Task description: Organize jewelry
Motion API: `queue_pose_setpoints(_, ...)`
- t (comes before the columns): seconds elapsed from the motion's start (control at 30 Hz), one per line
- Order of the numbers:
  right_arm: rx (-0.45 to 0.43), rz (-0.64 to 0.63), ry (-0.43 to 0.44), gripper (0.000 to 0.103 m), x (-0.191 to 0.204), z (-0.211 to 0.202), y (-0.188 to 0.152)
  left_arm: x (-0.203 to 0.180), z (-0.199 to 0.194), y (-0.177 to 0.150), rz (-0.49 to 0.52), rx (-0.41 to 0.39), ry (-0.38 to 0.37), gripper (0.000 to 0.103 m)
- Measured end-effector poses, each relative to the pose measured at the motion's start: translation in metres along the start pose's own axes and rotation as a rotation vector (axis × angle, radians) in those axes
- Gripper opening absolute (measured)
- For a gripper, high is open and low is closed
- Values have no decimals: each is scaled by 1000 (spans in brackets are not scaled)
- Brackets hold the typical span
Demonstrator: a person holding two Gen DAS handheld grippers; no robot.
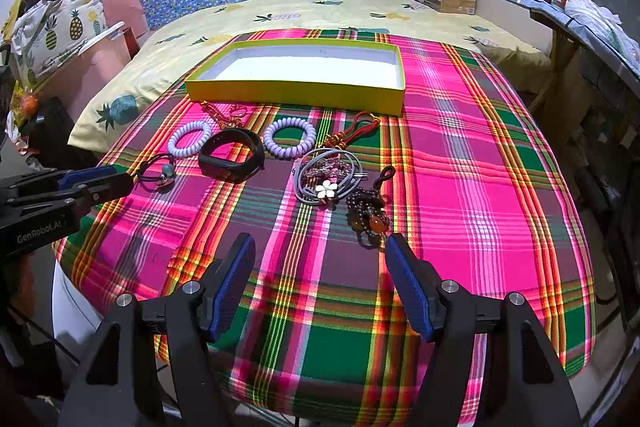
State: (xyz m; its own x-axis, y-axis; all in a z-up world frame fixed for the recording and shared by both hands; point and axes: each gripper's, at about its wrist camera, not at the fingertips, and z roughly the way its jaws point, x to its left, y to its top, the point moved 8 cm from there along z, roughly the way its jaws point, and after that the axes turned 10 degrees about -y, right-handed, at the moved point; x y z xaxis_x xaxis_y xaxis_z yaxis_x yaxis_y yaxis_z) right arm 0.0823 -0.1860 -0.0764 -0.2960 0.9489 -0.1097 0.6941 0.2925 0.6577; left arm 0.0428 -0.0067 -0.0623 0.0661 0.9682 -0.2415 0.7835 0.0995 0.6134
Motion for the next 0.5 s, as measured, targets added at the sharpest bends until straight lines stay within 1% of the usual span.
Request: queue_pose_setpoints(0.5,0,1,1,68,0,0,0,1,0,1,-16,-8,-14,33)
